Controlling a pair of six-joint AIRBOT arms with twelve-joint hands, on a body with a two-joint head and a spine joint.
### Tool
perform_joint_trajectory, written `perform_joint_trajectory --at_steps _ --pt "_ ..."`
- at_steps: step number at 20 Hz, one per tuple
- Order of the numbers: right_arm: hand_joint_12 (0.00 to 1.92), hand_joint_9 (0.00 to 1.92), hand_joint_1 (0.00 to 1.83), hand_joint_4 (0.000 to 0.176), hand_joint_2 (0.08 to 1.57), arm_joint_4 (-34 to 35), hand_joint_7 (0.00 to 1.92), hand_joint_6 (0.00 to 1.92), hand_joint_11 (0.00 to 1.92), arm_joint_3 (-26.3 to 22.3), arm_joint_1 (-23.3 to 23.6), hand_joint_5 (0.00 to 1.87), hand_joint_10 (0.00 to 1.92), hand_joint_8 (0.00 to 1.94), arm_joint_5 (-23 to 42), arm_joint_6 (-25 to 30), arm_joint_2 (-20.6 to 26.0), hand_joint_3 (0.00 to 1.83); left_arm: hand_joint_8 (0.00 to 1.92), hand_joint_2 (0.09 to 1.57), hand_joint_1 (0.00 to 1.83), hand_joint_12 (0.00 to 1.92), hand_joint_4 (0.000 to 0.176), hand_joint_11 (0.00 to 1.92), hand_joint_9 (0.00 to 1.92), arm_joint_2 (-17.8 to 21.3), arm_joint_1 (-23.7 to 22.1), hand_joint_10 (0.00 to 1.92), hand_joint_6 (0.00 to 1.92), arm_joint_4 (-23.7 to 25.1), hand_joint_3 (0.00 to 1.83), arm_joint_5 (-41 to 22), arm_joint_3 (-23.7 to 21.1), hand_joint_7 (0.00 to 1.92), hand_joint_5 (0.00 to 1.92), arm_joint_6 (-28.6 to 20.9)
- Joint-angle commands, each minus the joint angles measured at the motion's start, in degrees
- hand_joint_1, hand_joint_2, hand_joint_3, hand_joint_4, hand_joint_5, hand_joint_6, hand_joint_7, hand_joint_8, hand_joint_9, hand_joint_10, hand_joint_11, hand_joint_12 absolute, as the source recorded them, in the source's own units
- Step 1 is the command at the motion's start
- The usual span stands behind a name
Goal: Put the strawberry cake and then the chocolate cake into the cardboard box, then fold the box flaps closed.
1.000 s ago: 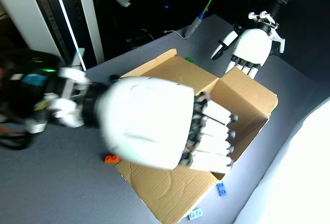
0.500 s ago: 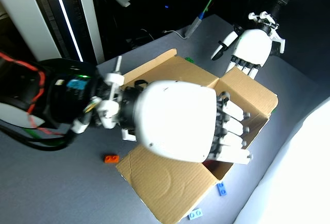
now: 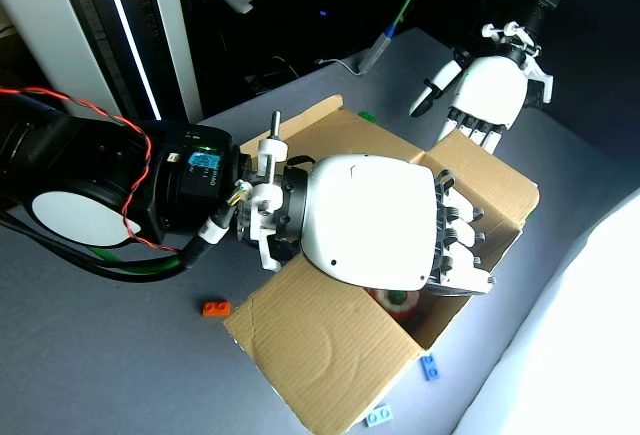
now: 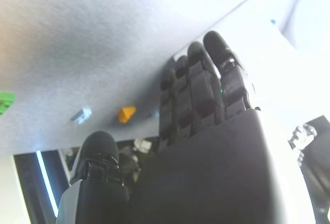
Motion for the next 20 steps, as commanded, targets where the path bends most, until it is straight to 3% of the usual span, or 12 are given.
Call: perform_joint_trajectory --at_steps 1,2,3,4,6,16,17,18,20 --pt "1.19 0.18 0.79 0.0 1.05 0.0 0.3 0.18 0.0 -0.1 0.3 0.11 0.47 0.02 6.6 0.6 0.7 0.0 0.0 1.29 0.0 0.82 0.0 0.0 0.29 -0.1 -0.8 0.0 0.0 -5.0 0.0 -0.9 0.5 0.28 0.25 -0.1" --pt "1.19 0.18 0.79 0.0 1.05 -0.1 0.3 0.18 0.0 -0.1 0.3 0.11 0.47 0.02 5.8 0.9 0.8 0.0 0.0 1.29 0.0 0.82 0.0 0.0 0.29 -0.1 -1.2 0.0 0.0 -5.3 0.0 -0.9 0.5 0.28 0.25 -0.3" --pt "0.98 0.16 0.75 0.0 1.02 -0.1 0.24 0.08 0.0 -0.3 0.3 0.07 0.34 0.0 5.7 1.4 1.1 0.0 0.0 1.29 0.0 0.82 0.0 0.0 0.28 -0.1 -1.6 0.0 0.0 -5.8 0.0 -0.9 0.7 0.28 0.26 -0.5" --pt "0.39 0.03 0.72 0.0 0.97 -0.1 0.08 0.0 0.0 -0.6 0.3 0.0 0.15 0.0 5.7 1.6 1.4 0.0 0.0 1.29 0.0 0.84 0.0 0.0 0.29 -0.1 -1.9 0.0 0.0 -6.1 0.0 -0.8 0.8 0.29 0.26 -0.6" --pt "0.04 0.0 0.74 0.0 0.93 -0.1 0.0 0.0 0.0 -1.3 0.1 0.0 0.01 0.0 5.7 1.6 2.3 0.0 0.0 1.29 0.0 0.83 0.0 0.0 0.29 -0.1 -2.6 0.0 0.0 -6.6 0.0 -0.6 1.0 0.28 0.26 -0.6" --pt "0.0 0.02 0.67 0.0 0.95 -0.2 0.04 0.0 0.0 -11.9 2.5 0.0 0.01 0.01 2.2 -2.0 15.2 0.01 0.0 1.29 0.0 0.86 0.0 0.0 0.28 -0.1 -9.0 0.0 0.0 -8.3 0.0 1.9 2.3 0.27 0.26 -0.8" --pt "0.02 0.07 0.55 0.0 1.01 -0.1 0.08 0.01 0.03 -12.4 3.2 0.03 0.03 0.03 1.1 -2.1 17.0 0.03 0.0 1.28 0.0 0.87 0.0 0.0 0.29 -0.1 -10.1 0.0 0.0 -8.2 0.0 2.0 2.5 0.29 0.27 -0.9" --pt "0.02 0.07 0.55 0.0 1.01 0.8 0.08 0.01 0.03 -12.7 3.6 0.03 0.03 0.03 0.5 -2.3 18.0 0.03 0.0 1.28 0.0 0.87 0.0 0.0 0.29 -0.1 -10.7 0.0 0.0 -8.2 0.0 2.1 2.6 0.29 0.27 -0.9" --pt "0.66 0.24 0.4 0.0 1.11 4.3 0.27 0.02 0.0 -13.4 2.8 0.18 0.07 0.03 -0.1 -2.9 21.4 0.0 0.01 1.28 0.0 0.88 0.0 0.0 0.3 -0.3 -12.8 0.01 0.01 -8.1 0.0 2.4 3.2 0.3 0.29 -1.8"
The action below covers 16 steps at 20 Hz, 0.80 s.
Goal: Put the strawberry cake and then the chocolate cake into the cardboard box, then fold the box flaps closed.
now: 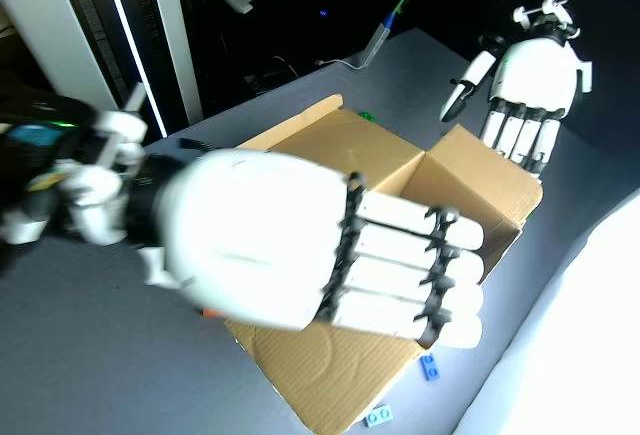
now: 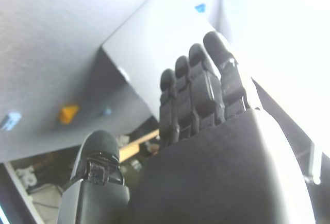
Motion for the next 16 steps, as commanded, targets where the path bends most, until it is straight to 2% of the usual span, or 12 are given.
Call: perform_joint_trajectory --at_steps 1,2,3,4,5,6,7,9,10,11,13,16 --pt "0.81 0.29 0.36 0.0 1.13 0.7 0.32 0.03 0.0 -0.4 -0.8 0.22 0.08 0.03 6.2 0.1 1.8 0.0 0.01 1.28 0.0 0.88 0.0 0.01 0.31 0.3 -1.3 0.01 0.01 -4.7 0.0 -0.3 0.4 0.3 0.3 -0.4" --pt "0.98 0.36 0.29 0.0 1.15 0.6 0.39 0.07 0.0 -0.7 -1.8 0.32 0.11 0.04 6.4 0.0 3.0 0.0 0.0 1.29 0.01 0.87 0.0 0.05 0.35 0.2 -2.5 0.01 0.01 -4.0 0.0 0.0 0.4 0.33 0.32 -0.7" --pt "0.98 0.36 0.29 0.0 1.15 0.6 0.39 0.07 0.0 -1.0 -2.9 0.32 0.11 0.04 6.7 -0.3 4.5 0.0 0.0 1.29 0.01 0.87 0.0 0.05 0.35 0.1 -3.6 0.01 0.01 -3.7 0.0 0.2 0.4 0.33 0.32 -1.0" --pt "1.12 0.41 0.25 0.0 1.17 0.6 0.46 0.09 0.0 -1.4 -3.7 0.4 0.14 0.05 6.9 -0.3 5.7 0.01 0.0 1.28 0.04 0.85 0.0 0.08 0.37 0.1 -4.3 0.01 0.0 -3.7 0.0 0.5 0.3 0.35 0.34 -1.3" --pt "1.4 0.47 0.18 0.0 1.22 0.7 0.71 0.25 0.0 -2.2 -5.0 0.59 0.57 0.07 7.5 -0.3 7.7 0.0 0.01 1.29 0.01 0.85 0.0 0.16 0.48 0.0 -5.3 0.01 0.01 -3.7 0.0 1.1 0.1 0.48 0.44 -1.6" --pt "1.4 0.47 0.18 0.0 1.22 0.7 0.71 0.25 0.0 -2.6 -5.8 0.59 0.57 0.07 8.4 -0.4 8.8 0.0 0.01 1.29 0.01 0.85 0.0 0.16 0.48 0.0 -5.9 0.01 0.01 -3.6 0.0 1.4 -0.1 0.48 0.44 -1.7" --pt "1.67 0.5 0.24 0.0 1.24 0.7 0.86 0.5 0.05 -3.2 -7.2 0.71 0.99 0.21 9.8 -0.4 10.0 0.0 0.01 1.3 0.03 1.01 0.0 0.26 0.68 -0.1 -6.5 0.03 0.01 -3.4 0.0 1.9 -0.5 0.69 0.57 -1.9" --pt "1.75 0.61 0.29 0.0 1.25 1.1 0.89 0.74 0.29 -3.6 -11.1 0.79 1.19 0.63 13.6 -0.5 11.4 0.0 0.02 1.32 0.06 1.09 0.0 0.35 0.84 -0.1 -7.3 0.05 0.01 -2.9 0.0 2.7 -1.8 0.85 0.7 -2.3" --pt "1.75 0.63 0.31 0.0 1.24 1.1 0.85 0.81 0.35 -3.4 -12.6 0.79 1.22 0.78 14.7 -1.2 11.6 0.0 0.02 1.32 0.07 1.08 0.0 0.38 0.87 -0.1 -7.4 0.04 0.01 -2.9 0.0 3.1 -2.4 0.89 0.72 -2.4" --pt "1.76 0.62 0.31 0.0 1.24 2.2 0.82 0.8 0.35 -3.0 -14.1 0.77 1.22 0.83 15.5 -1.3 11.7 0.0 0.01 1.32 0.08 1.07 0.0 0.38 0.87 0.0 -7.5 0.03 0.01 -2.9 0.0 3.4 -3.2 0.88 0.72 -2.4" --pt "1.78 0.58 0.29 0.0 1.24 7.2 0.77 0.71 0.25 -2.5 -16.7 0.73 1.21 0.79 16.6 -1.3 11.8 0.0 0.0 1.33 0.07 1.02 0.0 0.35 0.82 0.0 -7.9 0.01 0.0 -2.6 0.0 4.0 -4.4 0.82 0.68 -2.8" --pt "1.81 0.53 0.27 0.0 1.24 9.0 0.69 0.83 0.2 -2.2 -18.9 0.63 1.22 0.78 17.0 -1.3 11.7 0.0 0.0 1.32 0.06 1.06 0.0 0.33 0.8 0.0 -8.9 0.0 0.0 -2.4 0.0 4.9 -5.2 0.79 0.67 -3.3"
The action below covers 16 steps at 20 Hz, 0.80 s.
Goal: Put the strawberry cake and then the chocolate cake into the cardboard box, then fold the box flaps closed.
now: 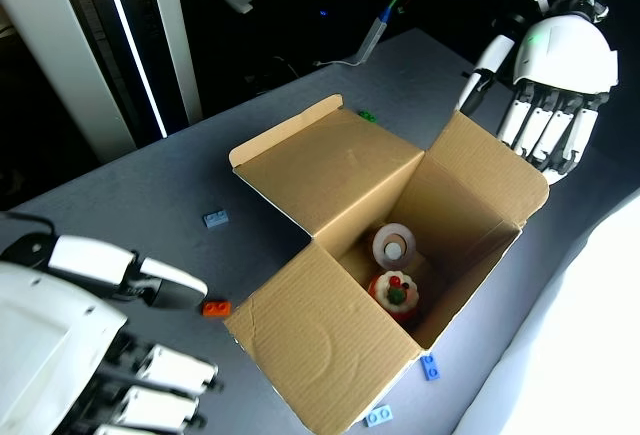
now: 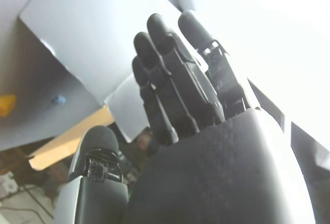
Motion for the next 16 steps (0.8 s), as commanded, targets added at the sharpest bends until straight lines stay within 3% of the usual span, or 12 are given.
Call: perform_joint_trajectory --at_steps 1,9,16 --pt "1.8 0.52 0.26 0.0 1.24 1.3 0.68 0.82 0.19 0.3 -0.1 0.61 1.19 0.76 6.9 0.3 0.6 0.0 0.0 1.32 0.07 1.05 0.0 0.31 0.78 0.4 -1.2 0.0 0.0 -5.4 0.0 0.3 -0.1 0.78 0.66 -0.3" --pt "1.79 0.5 0.28 0.0 1.24 2.6 0.68 0.74 0.13 0.4 -7.6 0.6 1.19 0.67 9.6 -0.1 -0.1 0.0 0.01 1.31 0.12 1.03 0.0 0.31 0.77 0.9 -3.4 0.01 0.01 -5.4 0.0 1.0 -2.8 0.77 0.67 -2.3" --pt "1.81 0.48 0.25 0.0 1.24 2.6 0.67 0.77 0.12 1.3 -14.7 0.58 1.21 0.7 12.0 -3.3 -3.2 0.0 0.0 1.31 0.13 1.03 0.0 0.3 0.76 2.1 -3.6 0.0 0.0 -5.4 0.0 2.9 -9.0 0.76 0.65 -2.5"
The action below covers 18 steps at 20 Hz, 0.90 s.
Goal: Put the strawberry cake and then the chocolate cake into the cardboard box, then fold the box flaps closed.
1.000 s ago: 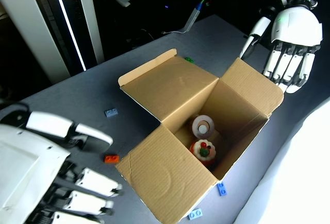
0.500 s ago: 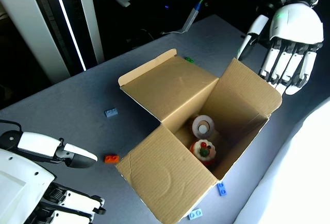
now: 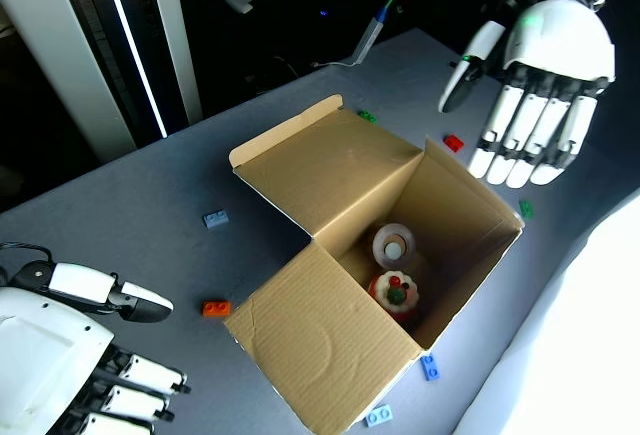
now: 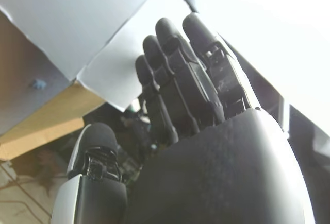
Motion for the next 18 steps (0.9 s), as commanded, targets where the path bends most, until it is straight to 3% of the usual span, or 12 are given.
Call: perform_joint_trajectory --at_steps 1,4,7,15,18 --pt "1.81 0.48 0.27 0.0 1.24 0.9 0.67 0.77 0.12 0.8 -0.3 0.58 1.21 0.7 6.6 -0.5 0.2 0.0 0.0 1.31 0.13 1.03 0.0 0.31 0.77 0.8 -0.8 0.0 0.0 -5.0 0.0 0.7 -0.3 0.76 0.66 0.2" --pt "1.82 0.46 0.25 0.0 1.25 0.9 0.65 0.77 0.09 3.4 -1.2 0.56 1.22 0.72 5.4 -2.9 -2.7 0.0 0.0 1.31 0.12 1.0 0.0 0.32 0.77 0.8 0.0 0.0 0.0 -5.0 0.0 2.2 -2.2 0.77 0.66 0.4" --pt "1.78 0.49 0.31 0.0 1.24 0.9 0.68 0.75 0.14 5.8 -1.3 0.6 1.16 0.68 4.1 -2.9 -5.6 0.0 0.01 1.3 0.16 0.99 0.0 0.32 0.79 0.8 1.2 0.01 0.01 -4.7 0.0 3.4 -3.6 0.79 0.69 0.8" --pt "1.84 0.39 0.25 0.0 1.25 -1.6 0.62 0.78 0.05 10.1 -0.3 0.57 1.23 0.78 3.9 -2.9 -12.2 0.0 0.0 1.31 0.13 0.97 0.0 0.3 0.76 -0.1 5.1 0.0 0.0 -3.0 0.0 7.7 -6.4 0.76 0.65 2.1" --pt "1.8 0.39 0.26 0.0 1.25 -3.5 0.63 0.76 0.02 10.6 1.7 0.57 1.13 0.66 3.9 -2.9 -13.1 0.0 0.0 1.31 0.12 0.98 0.0 0.29 0.75 -0.6 5.9 0.0 0.0 -2.1 0.0 8.7 -7.1 0.74 0.64 2.2"
